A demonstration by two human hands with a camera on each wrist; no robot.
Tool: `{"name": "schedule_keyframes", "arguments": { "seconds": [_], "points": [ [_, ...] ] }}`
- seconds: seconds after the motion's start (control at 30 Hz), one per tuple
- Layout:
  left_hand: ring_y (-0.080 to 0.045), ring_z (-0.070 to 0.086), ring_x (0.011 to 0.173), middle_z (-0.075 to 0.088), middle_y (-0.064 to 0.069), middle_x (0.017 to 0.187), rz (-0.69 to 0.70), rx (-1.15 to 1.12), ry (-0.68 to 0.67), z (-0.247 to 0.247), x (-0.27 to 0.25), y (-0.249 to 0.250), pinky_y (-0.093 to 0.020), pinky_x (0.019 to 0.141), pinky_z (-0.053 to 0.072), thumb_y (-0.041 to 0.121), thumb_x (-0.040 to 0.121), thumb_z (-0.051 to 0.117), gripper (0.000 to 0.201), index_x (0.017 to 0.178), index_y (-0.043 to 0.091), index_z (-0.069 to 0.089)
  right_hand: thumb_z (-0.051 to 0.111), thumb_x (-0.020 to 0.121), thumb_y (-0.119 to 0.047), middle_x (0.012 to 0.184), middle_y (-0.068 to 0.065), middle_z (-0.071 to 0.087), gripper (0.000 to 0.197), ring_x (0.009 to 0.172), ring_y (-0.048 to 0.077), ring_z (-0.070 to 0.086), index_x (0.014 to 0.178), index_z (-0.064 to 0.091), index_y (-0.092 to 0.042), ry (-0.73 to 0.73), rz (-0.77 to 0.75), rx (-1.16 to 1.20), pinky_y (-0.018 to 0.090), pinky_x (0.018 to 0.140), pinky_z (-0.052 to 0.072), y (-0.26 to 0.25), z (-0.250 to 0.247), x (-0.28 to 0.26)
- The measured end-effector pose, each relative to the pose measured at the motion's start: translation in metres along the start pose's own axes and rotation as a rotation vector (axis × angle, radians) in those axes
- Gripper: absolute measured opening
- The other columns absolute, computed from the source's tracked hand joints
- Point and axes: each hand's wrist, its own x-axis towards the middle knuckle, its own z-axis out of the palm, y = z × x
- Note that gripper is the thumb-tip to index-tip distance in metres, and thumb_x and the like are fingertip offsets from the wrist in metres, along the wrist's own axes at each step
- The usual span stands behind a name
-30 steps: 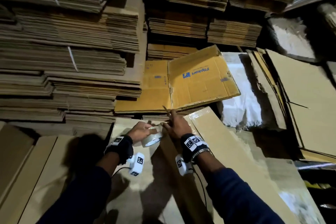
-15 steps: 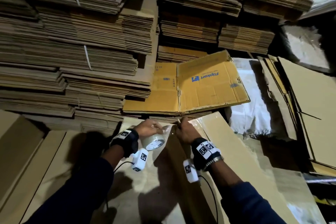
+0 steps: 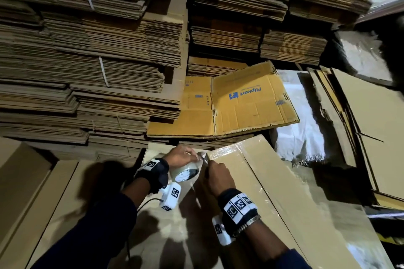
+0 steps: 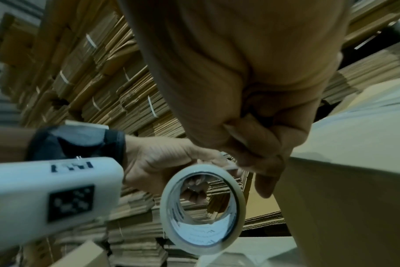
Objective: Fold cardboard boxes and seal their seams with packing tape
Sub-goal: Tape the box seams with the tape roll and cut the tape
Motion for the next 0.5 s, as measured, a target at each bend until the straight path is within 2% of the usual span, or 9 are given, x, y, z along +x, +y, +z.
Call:
{"name": "schedule_keyframes", "arguments": {
  "seconds": [0.17,0.3,0.37,0.43,0.5],
  "points": [
    [-0.018,0.067,0.11,0.075,0.006,0.112,0.005,0.067,0.029,0.005,0.005,-0.005,-0.041,0.106,0.049,0.038,0.092,0.078,0.014,0.082,0.028,0.078,0.05,0.102,-0.011,0.114,0.021,0.066,0.025,0.107,0.039,0.066,0.123,0.059,-0.001,-0.005,0.002,-0.057,0.043,0.088,0.054,-0.014,-0.002,0.009],
    [-0.021,0.067,0.111,0.074,0.004,0.111,-0.026,0.144,0.051,0.007,0.008,0.0,-0.034,0.1,0.053,0.033,0.094,0.075,0.014,0.08,0.029,0.074,0.058,0.097,-0.015,0.118,0.019,0.066,0.033,0.112,0.039,0.065,0.129,0.055,-0.008,-0.017,0.001,-0.082,0.042,0.089,0.054,-0.023,-0.005,0.016],
    [-0.021,0.067,0.108,0.073,0.003,0.111,-0.054,0.136,0.117,0.005,0.009,0.0,-0.034,0.097,0.053,0.034,0.093,0.076,0.016,0.078,0.029,0.072,0.062,0.095,-0.017,0.121,0.019,0.065,0.041,0.113,0.038,0.064,0.133,0.052,-0.008,-0.059,0.017,-0.099,0.041,0.089,0.054,-0.022,-0.005,0.017],
    [-0.021,0.063,0.109,0.069,0.004,0.112,-0.078,0.089,0.183,-0.002,0.007,-0.001,-0.037,0.101,0.049,0.029,0.093,0.075,0.017,0.078,0.028,0.069,0.065,0.095,-0.021,0.118,0.018,0.067,0.046,0.108,0.036,0.066,0.137,0.051,-0.008,-0.112,0.037,-0.096,0.039,0.084,0.053,-0.018,-0.003,0.011],
    [-0.023,0.063,0.115,0.071,0.001,0.119,-0.063,0.059,0.161,-0.011,0.007,-0.005,-0.044,0.108,0.046,0.027,0.093,0.076,0.016,0.078,0.026,0.068,0.061,0.097,-0.026,0.11,0.016,0.068,0.035,0.099,0.034,0.068,0.125,0.061,-0.005,-0.143,0.064,-0.081,0.038,0.081,0.056,-0.013,-0.002,-0.001]
  ]
}}
